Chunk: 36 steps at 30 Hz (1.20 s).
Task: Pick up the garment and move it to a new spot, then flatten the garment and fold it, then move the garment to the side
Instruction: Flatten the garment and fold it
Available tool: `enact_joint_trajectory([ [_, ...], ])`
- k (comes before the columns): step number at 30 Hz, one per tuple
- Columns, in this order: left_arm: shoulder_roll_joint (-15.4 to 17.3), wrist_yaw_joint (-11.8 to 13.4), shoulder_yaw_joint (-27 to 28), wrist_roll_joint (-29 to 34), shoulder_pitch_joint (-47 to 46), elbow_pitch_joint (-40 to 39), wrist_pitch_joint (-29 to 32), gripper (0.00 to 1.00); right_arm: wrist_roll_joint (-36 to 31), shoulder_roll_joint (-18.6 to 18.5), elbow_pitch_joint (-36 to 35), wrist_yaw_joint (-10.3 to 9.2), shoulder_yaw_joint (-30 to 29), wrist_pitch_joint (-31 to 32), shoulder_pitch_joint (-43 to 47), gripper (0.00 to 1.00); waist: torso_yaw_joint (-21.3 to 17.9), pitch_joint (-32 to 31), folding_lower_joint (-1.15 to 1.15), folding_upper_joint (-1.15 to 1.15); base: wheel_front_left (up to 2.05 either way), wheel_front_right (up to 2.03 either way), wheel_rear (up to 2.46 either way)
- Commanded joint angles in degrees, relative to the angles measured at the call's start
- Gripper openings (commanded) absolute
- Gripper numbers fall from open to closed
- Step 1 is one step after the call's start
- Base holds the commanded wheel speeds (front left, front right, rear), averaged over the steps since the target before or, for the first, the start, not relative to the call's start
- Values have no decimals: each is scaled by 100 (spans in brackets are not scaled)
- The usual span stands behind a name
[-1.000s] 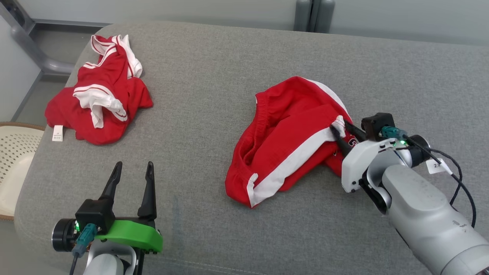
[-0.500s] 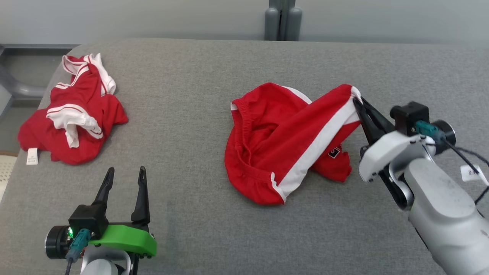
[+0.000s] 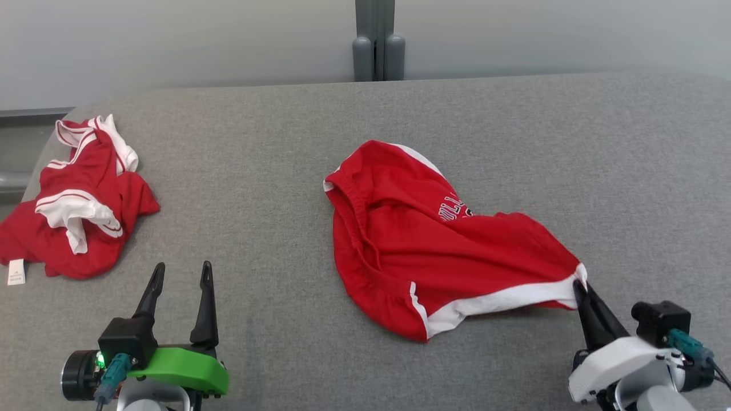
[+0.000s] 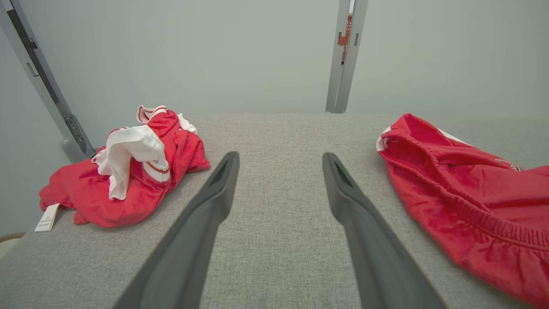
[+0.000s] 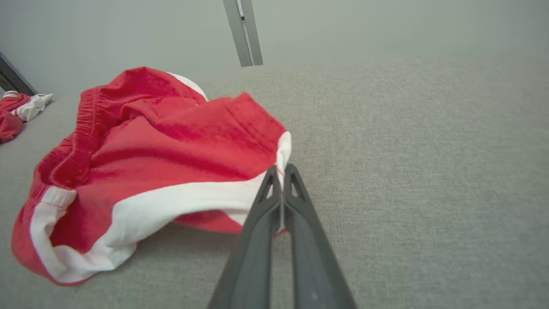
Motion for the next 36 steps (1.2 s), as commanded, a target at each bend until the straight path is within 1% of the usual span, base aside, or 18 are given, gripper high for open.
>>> enact_joint_trajectory([
  [1,35,-30,12,15,64,-5,-17,100,-10,25,-23,1,-94,18,105,0,-47,-45,0,0,0,0,0],
  [2,42,-31,15,13,73,8,-17,100,10,116,-13,1,-159,31,196,0,-66,-64,0,0,0,0,0],
  [4,52,-42,18,8,96,25,-17,100,-77,184,37,1,-237,55,303,0,-89,-102,0,0,0,0,0],
  [6,60,-50,22,8,110,38,-17,100,-228,224,12,1,-312,30,300,75,-110,-139,0,0,0,0,0],
  [7,65,-47,26,9,111,38,-17,100,-290,268,-16,1,-360,17,283,100,-121,-156,0,0,0,0,0],
  [14,72,0,9,35,184,-28,-17,100,-733,442,-576,1,-695,-52,201,100,-174,-239,0,0,0,0,0],
  [21,97,12,-32,51,228,-70,-17,100,-1010,637,-1274,1,-741,-53,412,100,-211,-260,0,0,0,0,0],
  [24,126,-45,-129,79,96,-49,-17,100,-1062,706,-1438,1,-705,-53,448,100,-254,-228,0,0,0,0,0],
  [29,76,-188,-640,265,-296,18,38,100,-1136,732,-1526,1,-672,-53,403,100,-360,-107,0,0,0,0,0],
  [36,-40,-321,-1768,376,-1053,258,181,100,-1144,763,-1488,1,-655,-54,276,100,-648,101,0,0,0,0,0],
])
